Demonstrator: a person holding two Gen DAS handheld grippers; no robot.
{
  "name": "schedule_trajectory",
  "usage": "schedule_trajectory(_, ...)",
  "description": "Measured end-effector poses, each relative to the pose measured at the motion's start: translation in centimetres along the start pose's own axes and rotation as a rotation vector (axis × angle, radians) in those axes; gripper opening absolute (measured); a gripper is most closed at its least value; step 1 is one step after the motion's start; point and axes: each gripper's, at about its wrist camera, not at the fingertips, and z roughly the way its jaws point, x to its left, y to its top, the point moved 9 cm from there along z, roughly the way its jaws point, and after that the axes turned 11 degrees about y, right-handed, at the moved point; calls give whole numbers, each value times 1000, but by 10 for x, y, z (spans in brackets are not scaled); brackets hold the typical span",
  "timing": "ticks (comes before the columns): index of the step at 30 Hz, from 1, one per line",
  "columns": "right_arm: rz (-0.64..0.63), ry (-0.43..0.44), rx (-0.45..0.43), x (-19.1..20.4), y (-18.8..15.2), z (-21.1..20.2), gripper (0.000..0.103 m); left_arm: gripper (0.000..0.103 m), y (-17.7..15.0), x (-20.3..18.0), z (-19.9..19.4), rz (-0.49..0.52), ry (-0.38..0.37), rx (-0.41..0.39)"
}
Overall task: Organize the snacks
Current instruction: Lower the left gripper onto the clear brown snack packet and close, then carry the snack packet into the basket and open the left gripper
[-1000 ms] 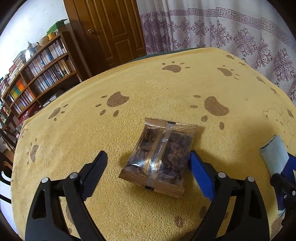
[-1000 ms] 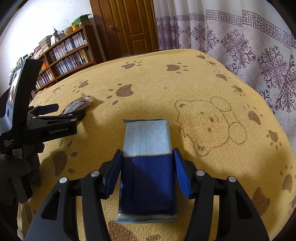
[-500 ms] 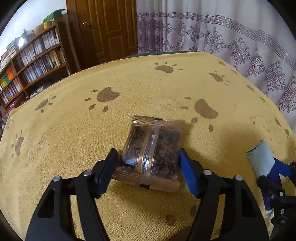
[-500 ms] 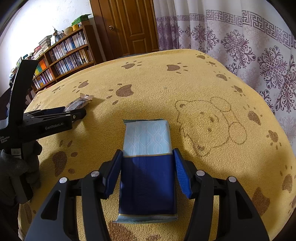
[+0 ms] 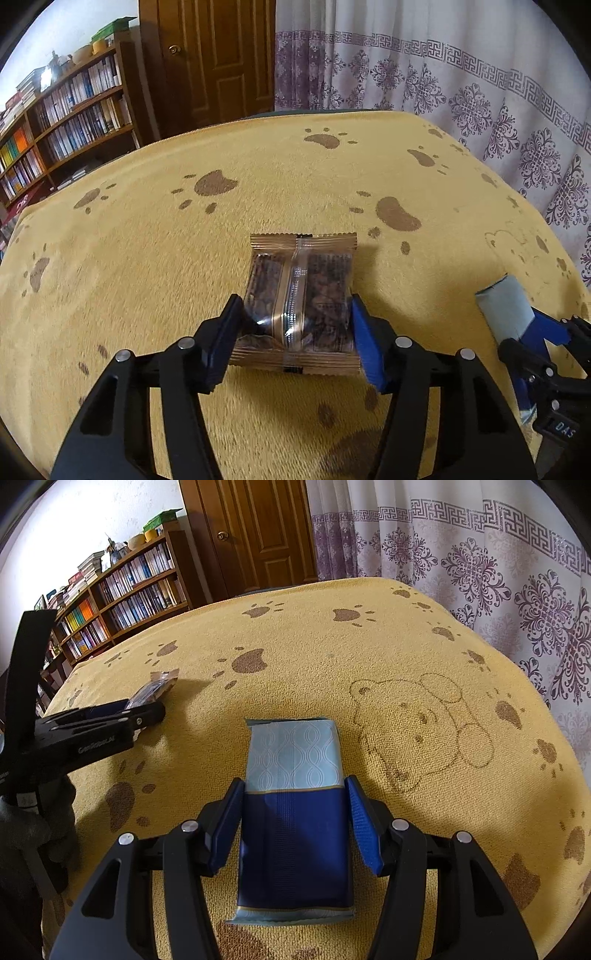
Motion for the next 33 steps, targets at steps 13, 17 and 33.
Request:
schedule_trajectory(13, 6, 11, -3, 0, 1, 0, 56, 60, -24, 22, -58, -90, 32, -41)
schedule_trajectory(17, 8, 13, -3, 0, 1, 0, 56, 60, -32, 30, -81, -111, 59, -61)
schedule_trajectory(33, 37, 113, -35, 6, 1, -9, 45, 60, -60, 60, -193, -134, 161, -187)
